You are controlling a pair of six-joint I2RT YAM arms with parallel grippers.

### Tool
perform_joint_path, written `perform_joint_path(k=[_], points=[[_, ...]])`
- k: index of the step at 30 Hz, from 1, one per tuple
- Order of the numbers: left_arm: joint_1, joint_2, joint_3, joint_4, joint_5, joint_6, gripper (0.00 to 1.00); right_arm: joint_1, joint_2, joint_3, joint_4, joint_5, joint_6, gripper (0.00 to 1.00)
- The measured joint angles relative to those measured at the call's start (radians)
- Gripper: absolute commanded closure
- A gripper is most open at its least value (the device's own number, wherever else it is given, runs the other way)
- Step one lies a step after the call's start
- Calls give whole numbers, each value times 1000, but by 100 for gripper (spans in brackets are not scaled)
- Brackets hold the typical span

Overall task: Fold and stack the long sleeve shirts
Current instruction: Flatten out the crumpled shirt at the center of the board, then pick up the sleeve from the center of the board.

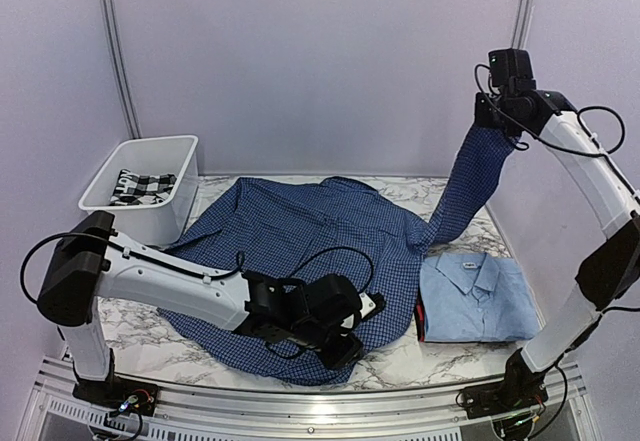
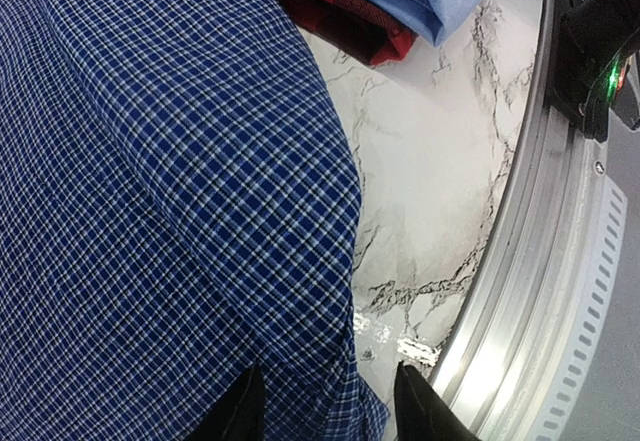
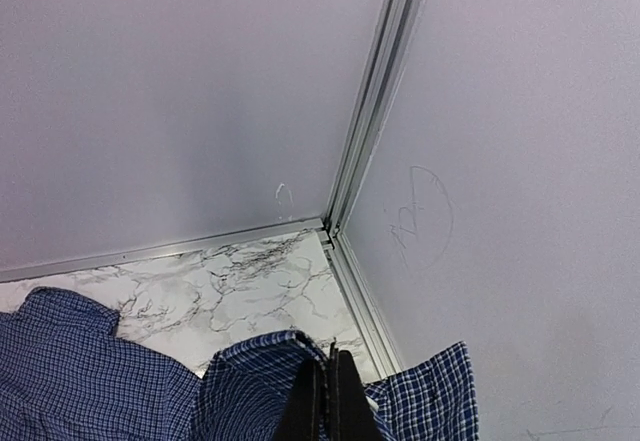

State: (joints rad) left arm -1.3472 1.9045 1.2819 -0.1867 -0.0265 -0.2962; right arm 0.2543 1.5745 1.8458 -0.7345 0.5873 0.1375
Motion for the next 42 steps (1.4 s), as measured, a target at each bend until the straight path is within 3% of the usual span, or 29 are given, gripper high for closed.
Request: perform_joint_path(k=[7,13,16,28,34,42], points=[[0,32,2,0,-2,9,67,11,12,-57,18,-32,10,100],[0,44,2,-1,-3,15,92,32,37,-150,51,-59,19,99],[0,44,2,0,-7,13,100,42,37,-243,76,-74,27,90],[29,3,-84,57,6,-7,100,123,18,-500,126,-153,52,51],[39,-34,-91,83,17,-9,100,206,-29,-629,178,-263,72,49],[51,-42,-101,99,45,-11,100,211,-48,-832,229,-374,139,50]])
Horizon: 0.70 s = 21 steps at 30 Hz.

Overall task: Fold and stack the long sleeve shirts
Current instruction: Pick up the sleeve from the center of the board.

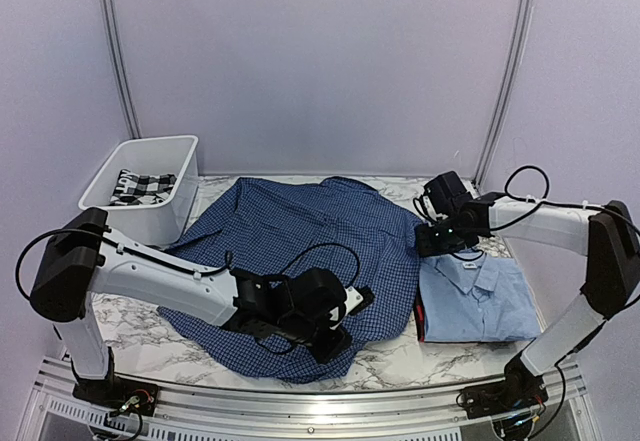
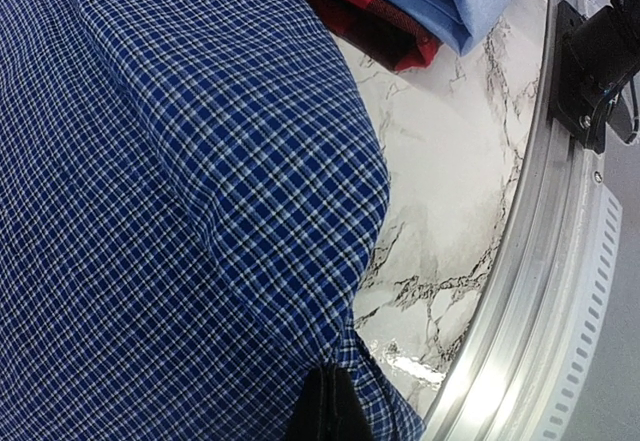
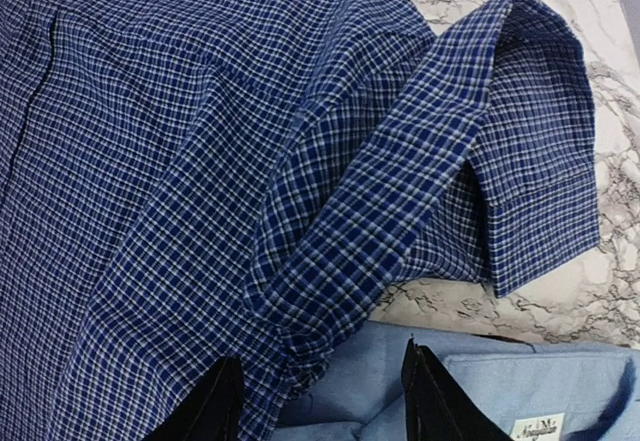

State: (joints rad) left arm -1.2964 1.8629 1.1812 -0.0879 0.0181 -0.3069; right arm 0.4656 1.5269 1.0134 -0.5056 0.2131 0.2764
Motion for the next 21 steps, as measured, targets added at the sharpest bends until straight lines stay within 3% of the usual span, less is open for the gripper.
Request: perform_joint_path(k=[5,12,21], points=[[8,-1,-5,3,10,0,100,0,19,-10,67,-53,36,63],[10,-10,-21,11,18,-1,100,-8,87,-10,125,-81,61,100],[20,-35,-45,30,25,-4,100,-26,114,114,101,-30,45,100]])
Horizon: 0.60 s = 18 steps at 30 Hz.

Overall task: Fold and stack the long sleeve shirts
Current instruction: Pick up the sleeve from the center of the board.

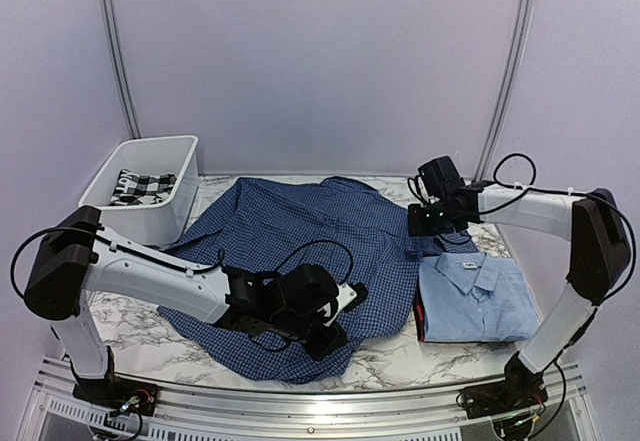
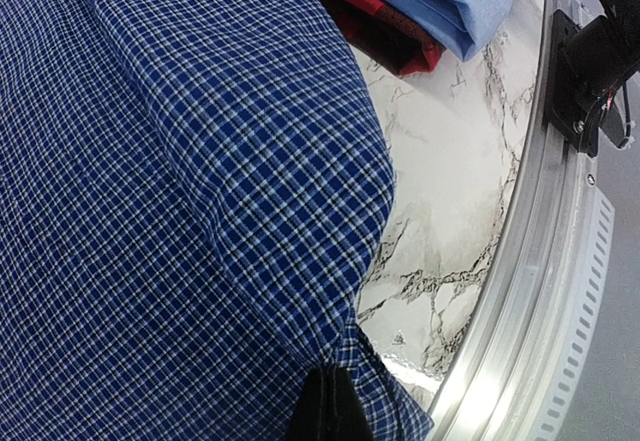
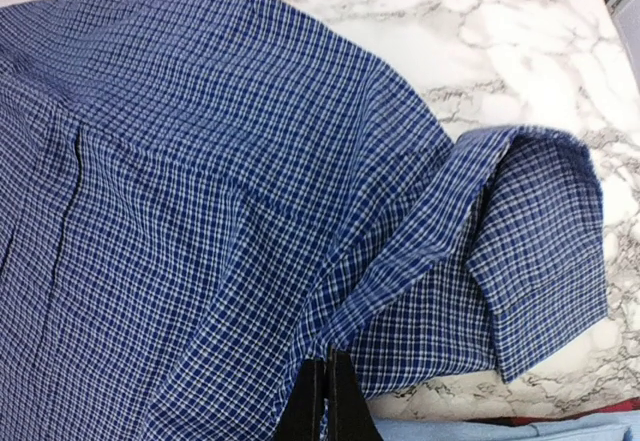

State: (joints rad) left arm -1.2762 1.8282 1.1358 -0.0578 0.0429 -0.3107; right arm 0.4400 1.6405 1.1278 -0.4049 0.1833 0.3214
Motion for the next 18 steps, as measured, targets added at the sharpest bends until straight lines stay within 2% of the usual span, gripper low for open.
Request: perform_joint_path(k=[4,8,10,18], points=[[4,0,-9,6,3,0,100,-15,0,40,0,16,-11,98],[9,-2,-14,8,10,0,100,-24,-1,34,-13,15,-23,74],[10,-4,-16,9,11,0,100,-25,-11,10,-6,3,-22,69],[13,-5,-17,13,28,-4,100,-26,-61,-129,14,-56,-18,69]])
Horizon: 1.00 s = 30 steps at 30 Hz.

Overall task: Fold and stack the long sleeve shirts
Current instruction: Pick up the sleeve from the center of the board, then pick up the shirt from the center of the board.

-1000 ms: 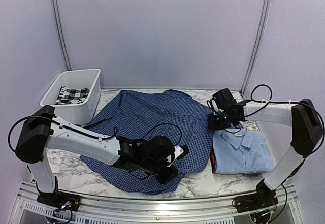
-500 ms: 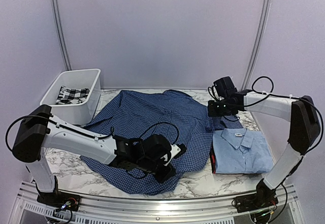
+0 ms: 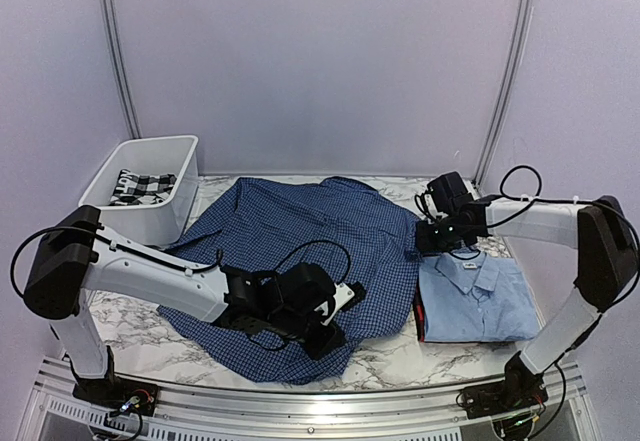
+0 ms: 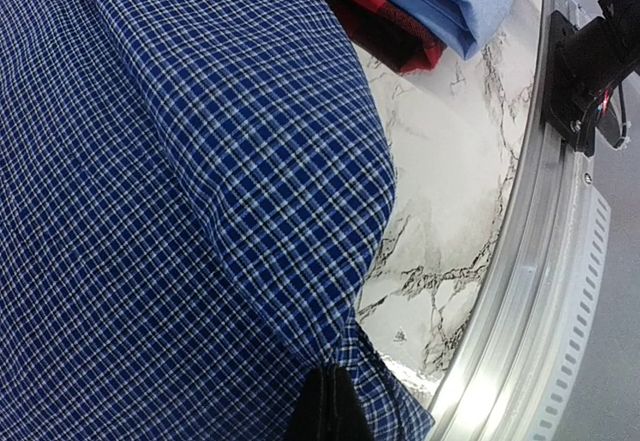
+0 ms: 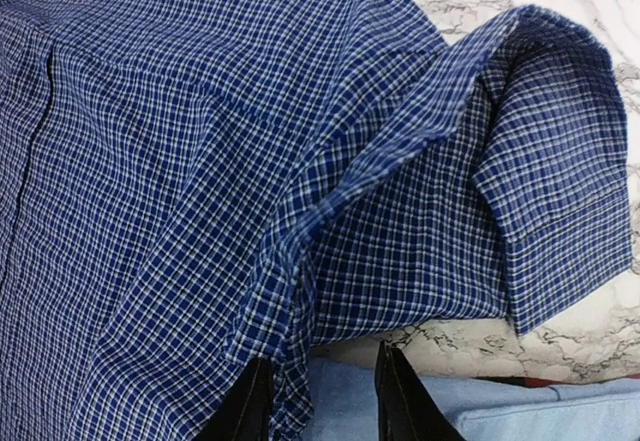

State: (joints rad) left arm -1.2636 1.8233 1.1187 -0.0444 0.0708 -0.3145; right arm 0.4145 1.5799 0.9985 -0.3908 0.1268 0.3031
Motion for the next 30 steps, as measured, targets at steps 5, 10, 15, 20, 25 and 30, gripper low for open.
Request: perform_joint_path(k=[5,10,15,20,25,30], points=[[0,0,-3,10,1,-5,100,-12,12,-22,46,-45,8,81],[0,-1,-13,18,4,-15,100,-24,48,-17,80,-78,8,100],[0,-3,-18,18,4,-18,100,-26,84,47,74,-86,8,100],[3,-14,-26,20,7,-19,100,-41,129,174,66,-80,-3,100],[8,-42,-50,52,8,-19,100,-49,204,285,51,-74,-19,100],[8,-106,-97,61,18,-23,100,-53,262,322,42,-64,-26,100]])
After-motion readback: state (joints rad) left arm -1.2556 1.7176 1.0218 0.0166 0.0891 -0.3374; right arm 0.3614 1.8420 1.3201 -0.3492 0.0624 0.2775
